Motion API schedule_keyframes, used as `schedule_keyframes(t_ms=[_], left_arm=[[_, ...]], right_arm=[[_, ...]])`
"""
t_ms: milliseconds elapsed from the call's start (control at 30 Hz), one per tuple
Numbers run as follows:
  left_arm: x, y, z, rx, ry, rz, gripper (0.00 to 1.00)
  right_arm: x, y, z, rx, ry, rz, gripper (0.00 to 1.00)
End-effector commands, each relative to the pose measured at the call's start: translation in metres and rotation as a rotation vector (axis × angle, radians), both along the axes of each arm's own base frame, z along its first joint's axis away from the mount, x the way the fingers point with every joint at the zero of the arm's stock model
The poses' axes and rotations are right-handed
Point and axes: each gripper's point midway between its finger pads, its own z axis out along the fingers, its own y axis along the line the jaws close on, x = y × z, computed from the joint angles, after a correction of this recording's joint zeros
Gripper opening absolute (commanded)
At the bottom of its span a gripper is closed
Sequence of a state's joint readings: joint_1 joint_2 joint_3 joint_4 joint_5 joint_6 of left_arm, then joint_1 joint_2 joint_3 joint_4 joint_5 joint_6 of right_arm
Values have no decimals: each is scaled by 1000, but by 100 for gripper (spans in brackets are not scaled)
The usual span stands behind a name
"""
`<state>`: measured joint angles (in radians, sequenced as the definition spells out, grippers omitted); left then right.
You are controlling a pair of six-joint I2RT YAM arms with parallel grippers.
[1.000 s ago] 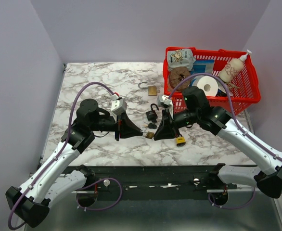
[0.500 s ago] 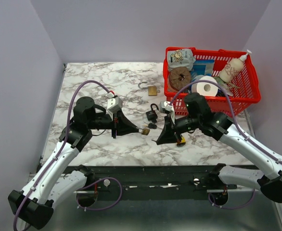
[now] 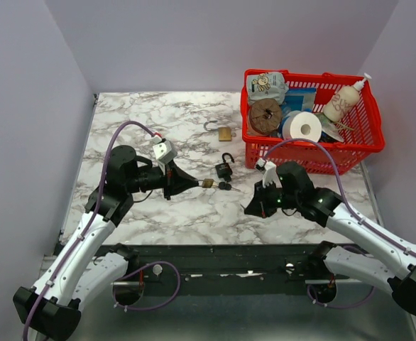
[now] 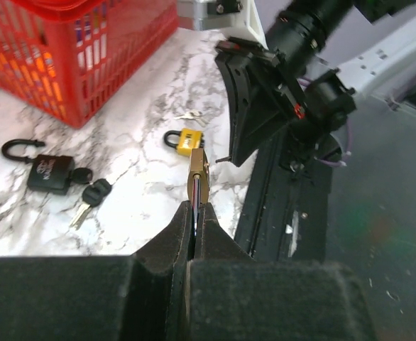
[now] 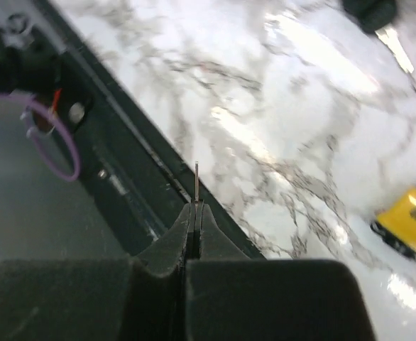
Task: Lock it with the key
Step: Place the key at the center of the board.
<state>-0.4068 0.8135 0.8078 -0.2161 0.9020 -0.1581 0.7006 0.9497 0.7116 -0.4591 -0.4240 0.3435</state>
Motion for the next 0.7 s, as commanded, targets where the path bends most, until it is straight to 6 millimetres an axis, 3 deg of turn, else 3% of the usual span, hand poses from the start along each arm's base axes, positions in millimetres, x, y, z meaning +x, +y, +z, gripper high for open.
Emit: schedule_keyframes(t_ms=[0,267,467,667], left_arm=[[28,10,-1,-16,-8,182,0],[38,14,-15,-49,65,257,0],[43,12,-17,-54,89,265,0],[48,10,-17,-68,110,268,0]], right_arm=[[33,-30,-36,-69,91,-447,1],[51,-42,-68,-134,29,-520,1],[58,-37,-78,-141,31,-527,1],[66,-44,-99,-265,59,-553,1]])
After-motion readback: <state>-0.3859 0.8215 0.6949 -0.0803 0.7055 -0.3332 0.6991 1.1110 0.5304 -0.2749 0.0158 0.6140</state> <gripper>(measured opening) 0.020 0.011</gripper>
